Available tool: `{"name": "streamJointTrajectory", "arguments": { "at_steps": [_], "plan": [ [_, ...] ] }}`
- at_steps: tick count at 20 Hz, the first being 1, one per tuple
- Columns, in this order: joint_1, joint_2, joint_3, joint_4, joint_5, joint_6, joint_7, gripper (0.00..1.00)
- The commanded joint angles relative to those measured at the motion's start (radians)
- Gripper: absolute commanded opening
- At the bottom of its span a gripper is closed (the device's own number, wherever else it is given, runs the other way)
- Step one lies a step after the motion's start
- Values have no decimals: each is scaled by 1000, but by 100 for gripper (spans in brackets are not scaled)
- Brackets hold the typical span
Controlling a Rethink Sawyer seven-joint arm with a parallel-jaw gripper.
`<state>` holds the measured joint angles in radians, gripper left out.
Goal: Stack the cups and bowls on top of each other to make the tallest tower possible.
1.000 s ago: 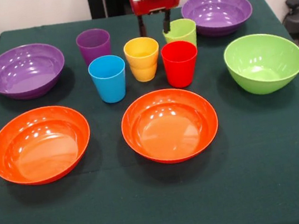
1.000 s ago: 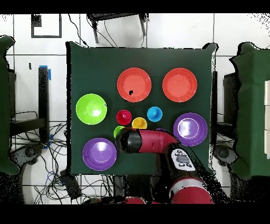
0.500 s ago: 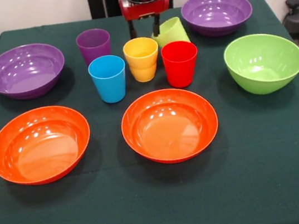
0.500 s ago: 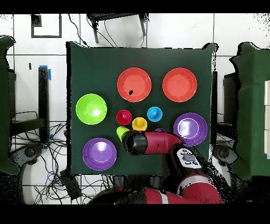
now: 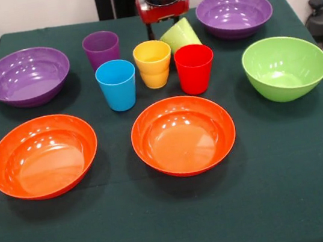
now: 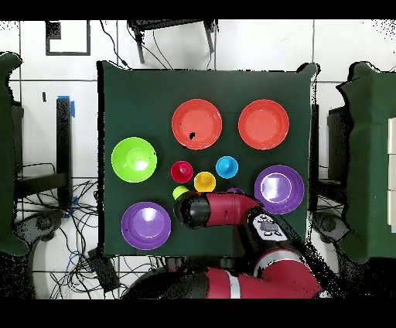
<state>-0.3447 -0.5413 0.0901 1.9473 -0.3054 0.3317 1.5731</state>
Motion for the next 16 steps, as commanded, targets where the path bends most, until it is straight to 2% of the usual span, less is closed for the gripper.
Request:
{"name": "streamJointTrajectory", "arguments": {
  "at_steps": [1,4,7,10,16],
  "plan": [
    [63,22,144,-27,62,-82,165,100],
    [54,38,198,-6,111,-188,221,100],
    [64,44,191,5,122,-268,259,100],
    [87,46,170,-6,119,-273,258,100],
    [93,44,155,-15,100,-241,244,100]
  ]
}}
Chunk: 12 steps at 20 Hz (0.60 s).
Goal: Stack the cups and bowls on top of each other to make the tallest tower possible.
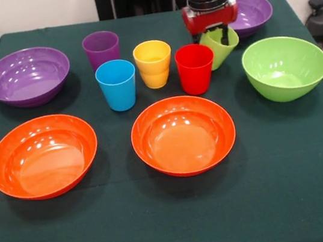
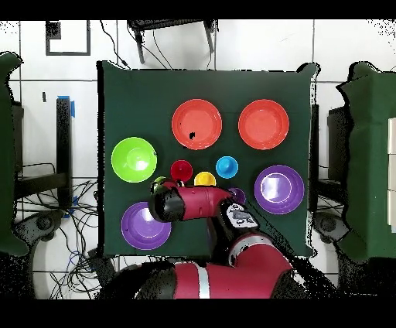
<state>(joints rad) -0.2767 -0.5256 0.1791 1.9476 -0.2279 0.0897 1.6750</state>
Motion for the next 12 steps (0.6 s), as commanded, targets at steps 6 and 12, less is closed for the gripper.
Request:
{"name": "streamJointTrajectory", "arguments": {
  "at_steps": [6,12],
  "plan": [
    [58,15,20,-39,21,90,124,0],
    [65,-47,-6,-45,49,210,118,0]
  ]
}}
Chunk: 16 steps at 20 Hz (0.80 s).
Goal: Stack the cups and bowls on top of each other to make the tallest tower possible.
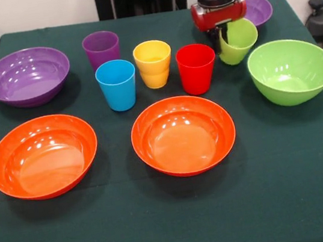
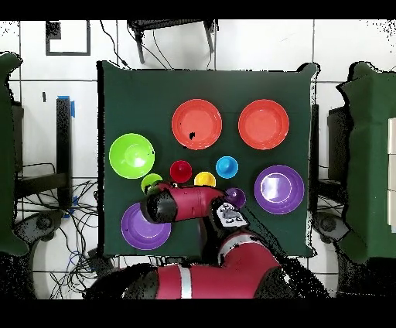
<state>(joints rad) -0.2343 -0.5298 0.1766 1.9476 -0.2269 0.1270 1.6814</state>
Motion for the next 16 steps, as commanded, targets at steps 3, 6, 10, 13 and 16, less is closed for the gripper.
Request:
{"name": "streamJointTrajectory", "arguments": {
  "at_steps": [3,6,10,13,16],
  "plan": [
    [16,-50,-1,-44,45,184,113,0],
    [8,-69,10,-28,45,192,121,0],
    [16,-115,21,-36,68,256,128,0],
    [8,-162,40,-25,90,268,132,0],
    [-5,-196,63,-24,107,253,130,0]
  ]
}}
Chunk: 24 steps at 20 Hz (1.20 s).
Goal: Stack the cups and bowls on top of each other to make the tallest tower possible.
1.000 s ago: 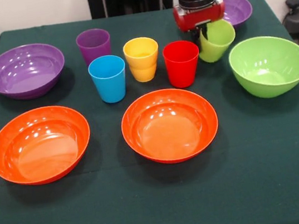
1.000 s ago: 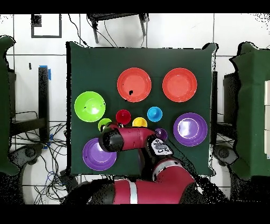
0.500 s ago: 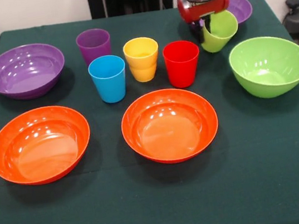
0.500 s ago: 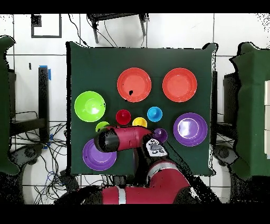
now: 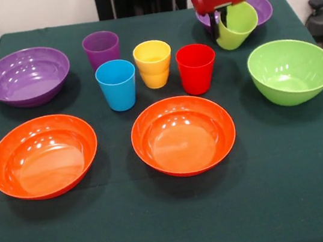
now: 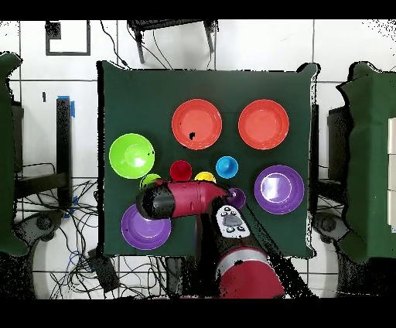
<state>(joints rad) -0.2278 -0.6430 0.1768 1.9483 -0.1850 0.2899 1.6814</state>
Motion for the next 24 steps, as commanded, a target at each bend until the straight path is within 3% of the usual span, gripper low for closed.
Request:
{"name": "streamJointTrajectory", "arguments": {
  "at_steps": [1,12,20,24],
  "plan": [
    [-17,-89,70,-31,72,93,127,0],
    [-57,-143,129,-89,148,131,88,0],
    [-24,-79,85,-241,120,120,57,0],
    [-27,-33,84,-262,92,66,49,0]
  ]
}}
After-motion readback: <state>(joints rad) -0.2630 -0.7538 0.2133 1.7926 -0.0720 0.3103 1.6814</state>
